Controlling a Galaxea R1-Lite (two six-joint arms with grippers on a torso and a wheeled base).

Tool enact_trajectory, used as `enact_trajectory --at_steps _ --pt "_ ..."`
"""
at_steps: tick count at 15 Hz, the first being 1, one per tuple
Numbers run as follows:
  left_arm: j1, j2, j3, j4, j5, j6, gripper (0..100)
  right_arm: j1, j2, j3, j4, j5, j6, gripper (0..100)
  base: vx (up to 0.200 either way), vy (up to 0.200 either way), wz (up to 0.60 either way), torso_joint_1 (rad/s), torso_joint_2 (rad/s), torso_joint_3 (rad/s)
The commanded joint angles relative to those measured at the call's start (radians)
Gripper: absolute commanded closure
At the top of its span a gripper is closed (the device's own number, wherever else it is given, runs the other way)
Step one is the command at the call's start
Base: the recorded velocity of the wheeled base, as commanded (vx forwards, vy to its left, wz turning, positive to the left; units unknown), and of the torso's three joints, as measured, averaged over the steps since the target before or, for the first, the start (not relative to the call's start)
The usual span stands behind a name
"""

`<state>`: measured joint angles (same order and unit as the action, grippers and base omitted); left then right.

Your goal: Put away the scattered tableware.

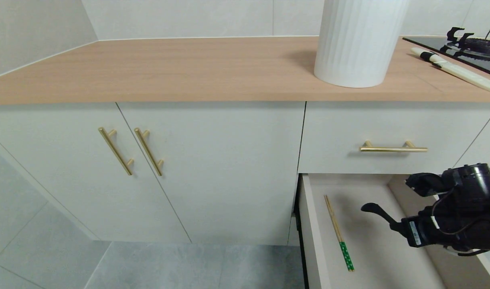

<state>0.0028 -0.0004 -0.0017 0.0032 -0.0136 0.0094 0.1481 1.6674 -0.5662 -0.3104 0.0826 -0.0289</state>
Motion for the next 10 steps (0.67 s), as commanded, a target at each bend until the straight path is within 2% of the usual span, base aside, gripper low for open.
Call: enact_trajectory --at_steps 1,3,10 --pt "0.000 0.000 0.000 0.000 0.000 0.000 0 -0.001 0.172 0.026 -0.098 -0.023 0.037 100 0.000 0.000 0.00 0.000 0.00 0.000" --pt "0.000 0.000 0.000 0.000 0.000 0.000 0 -0.001 0.215 0.037 -0.174 -0.023 0.095 100 0.000 0.000 0.00 0.000 0.00 0.000" --pt "0.000 0.000 0.000 0.000 0.000 0.000 0 -0.001 0.364 0.055 -0.311 -0.041 0.103 100 0.000 0.000 0.00 0.000 0.00 0.000"
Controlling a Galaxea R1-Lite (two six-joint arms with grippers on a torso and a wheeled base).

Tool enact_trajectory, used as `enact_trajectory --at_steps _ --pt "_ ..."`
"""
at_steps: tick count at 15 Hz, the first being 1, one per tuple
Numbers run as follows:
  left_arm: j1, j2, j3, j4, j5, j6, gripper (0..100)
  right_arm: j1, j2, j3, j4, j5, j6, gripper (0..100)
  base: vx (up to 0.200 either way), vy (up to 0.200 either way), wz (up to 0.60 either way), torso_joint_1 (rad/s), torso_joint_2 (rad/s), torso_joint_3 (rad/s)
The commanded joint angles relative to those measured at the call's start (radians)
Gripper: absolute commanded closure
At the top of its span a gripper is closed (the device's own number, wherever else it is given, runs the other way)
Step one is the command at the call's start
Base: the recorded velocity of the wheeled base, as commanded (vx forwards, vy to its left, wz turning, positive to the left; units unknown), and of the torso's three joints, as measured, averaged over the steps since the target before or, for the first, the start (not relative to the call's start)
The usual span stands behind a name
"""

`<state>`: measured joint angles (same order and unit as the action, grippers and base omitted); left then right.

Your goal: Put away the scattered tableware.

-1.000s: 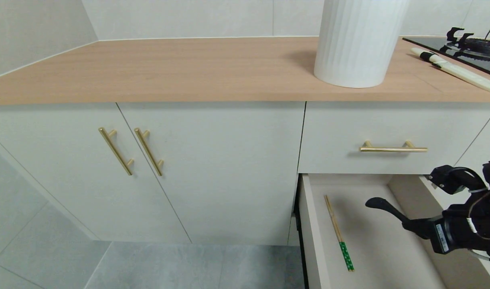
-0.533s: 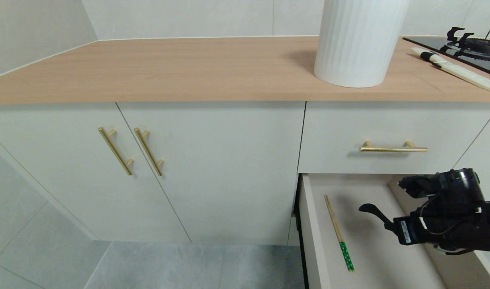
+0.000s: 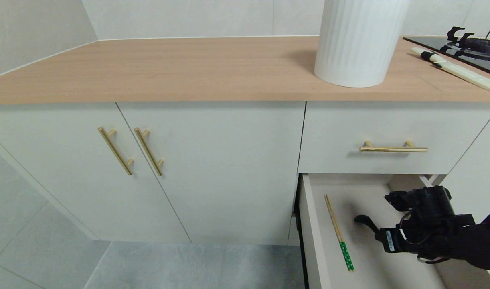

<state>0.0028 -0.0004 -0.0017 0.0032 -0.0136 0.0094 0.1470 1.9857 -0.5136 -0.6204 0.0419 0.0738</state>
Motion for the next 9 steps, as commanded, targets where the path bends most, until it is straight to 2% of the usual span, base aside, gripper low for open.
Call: enact_trajectory --at_steps 1,9 --pt "0.000 0.000 0.000 0.000 0.000 0.000 0 0.000 0.068 0.004 -0.028 -0.004 0.000 100 0.000 0.000 0.00 0.000 0.00 0.000" --pt "0.000 0.000 0.000 0.000 0.000 0.000 0 -0.004 0.104 0.007 -0.093 -0.031 0.026 100 0.000 0.000 0.00 0.000 0.00 0.000"
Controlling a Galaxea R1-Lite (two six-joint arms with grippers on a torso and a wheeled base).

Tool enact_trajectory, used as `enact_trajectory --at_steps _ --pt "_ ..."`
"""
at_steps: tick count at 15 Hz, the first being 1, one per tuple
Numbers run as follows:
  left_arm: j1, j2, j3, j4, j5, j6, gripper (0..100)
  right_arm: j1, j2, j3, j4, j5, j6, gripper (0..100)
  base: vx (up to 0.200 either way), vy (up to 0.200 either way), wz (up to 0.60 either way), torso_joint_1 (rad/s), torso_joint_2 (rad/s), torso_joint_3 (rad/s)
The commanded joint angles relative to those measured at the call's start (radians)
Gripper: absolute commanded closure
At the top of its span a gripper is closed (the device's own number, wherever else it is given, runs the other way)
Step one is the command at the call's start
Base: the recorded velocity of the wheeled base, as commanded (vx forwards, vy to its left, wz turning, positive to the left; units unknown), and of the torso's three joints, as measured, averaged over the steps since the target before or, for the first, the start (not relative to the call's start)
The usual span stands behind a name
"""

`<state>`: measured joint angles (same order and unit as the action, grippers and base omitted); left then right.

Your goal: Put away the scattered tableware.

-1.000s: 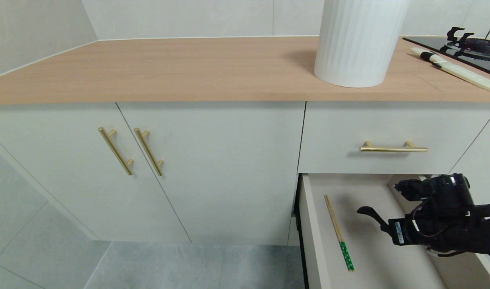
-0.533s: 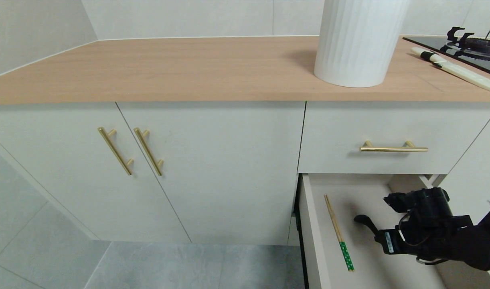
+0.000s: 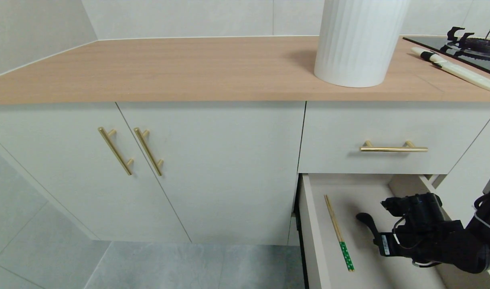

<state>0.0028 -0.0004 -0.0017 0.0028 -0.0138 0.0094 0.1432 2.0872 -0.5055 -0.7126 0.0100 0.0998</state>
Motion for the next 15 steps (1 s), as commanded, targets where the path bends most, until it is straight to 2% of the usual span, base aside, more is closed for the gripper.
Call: enact_trajectory --at_steps 1,5,6,11,13,15 --pt "0.000 0.000 0.000 0.000 0.000 0.000 0 0.001 0.002 -0.001 -0.004 0.001 0.000 100 0.000 0.000 0.00 0.000 0.00 0.000" --pt "0.000 0.000 0.000 0.000 0.000 0.000 0 -0.001 0.001 0.001 -0.008 -0.001 0.000 100 0.000 0.000 0.00 0.000 0.00 0.000" --pt "0.000 0.000 0.000 0.000 0.000 0.000 0 0.001 -0.001 0.001 -0.008 -0.001 0.001 0 0.000 0.000 0.00 0.000 0.00 0.000" --pt "0.000 0.000 0.000 0.000 0.000 0.000 0 0.001 -0.050 0.013 -0.007 -0.001 0.001 0 0.000 0.000 0.00 0.000 0.00 0.000" --pt "0.000 0.000 0.000 0.000 0.000 0.000 0 0.001 -0.164 0.053 -0.007 -0.018 -0.008 0 0.000 0.000 0.00 0.000 0.00 0.000" --pt "0.000 0.000 0.000 0.000 0.000 0.000 0 0.006 -0.394 0.065 0.074 -0.033 -0.023 0 0.000 0.000 0.00 0.000 0.00 0.000"
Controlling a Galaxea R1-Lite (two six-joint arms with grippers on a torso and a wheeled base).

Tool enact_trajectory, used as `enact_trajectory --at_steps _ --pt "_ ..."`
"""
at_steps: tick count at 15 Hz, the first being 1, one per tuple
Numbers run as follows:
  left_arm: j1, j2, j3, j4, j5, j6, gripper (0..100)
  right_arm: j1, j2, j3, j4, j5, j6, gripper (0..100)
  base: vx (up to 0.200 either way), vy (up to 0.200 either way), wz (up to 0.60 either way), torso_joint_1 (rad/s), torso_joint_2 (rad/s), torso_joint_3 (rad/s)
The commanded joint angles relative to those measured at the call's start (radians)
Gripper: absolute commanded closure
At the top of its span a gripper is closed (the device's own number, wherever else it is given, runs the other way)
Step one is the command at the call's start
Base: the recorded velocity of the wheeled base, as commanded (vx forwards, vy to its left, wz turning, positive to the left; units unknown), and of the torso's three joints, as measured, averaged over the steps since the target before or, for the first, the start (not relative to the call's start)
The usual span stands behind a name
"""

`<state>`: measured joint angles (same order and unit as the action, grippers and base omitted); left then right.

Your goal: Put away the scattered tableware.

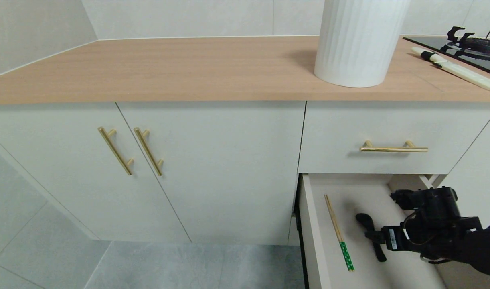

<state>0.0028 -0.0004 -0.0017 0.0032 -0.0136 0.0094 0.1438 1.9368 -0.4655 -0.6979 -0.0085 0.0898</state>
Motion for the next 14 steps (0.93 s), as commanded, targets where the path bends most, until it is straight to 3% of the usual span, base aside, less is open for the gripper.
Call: enact_trajectory --at_steps 1,4,14 --pt "0.000 0.000 0.000 0.000 0.000 0.000 0 0.007 -0.340 0.005 0.155 -0.013 -0.016 0 0.000 0.000 0.00 0.000 0.00 0.000" --pt "0.000 0.000 0.000 0.000 0.000 0.000 0 0.019 -0.501 -0.077 0.428 -0.005 -0.013 0 0.000 0.000 0.00 0.000 0.00 0.000" --pt "0.000 0.000 0.000 0.000 0.000 0.001 0 0.063 -0.814 -0.079 0.735 -0.025 -0.025 0 0.000 0.000 0.00 0.000 0.00 0.000"
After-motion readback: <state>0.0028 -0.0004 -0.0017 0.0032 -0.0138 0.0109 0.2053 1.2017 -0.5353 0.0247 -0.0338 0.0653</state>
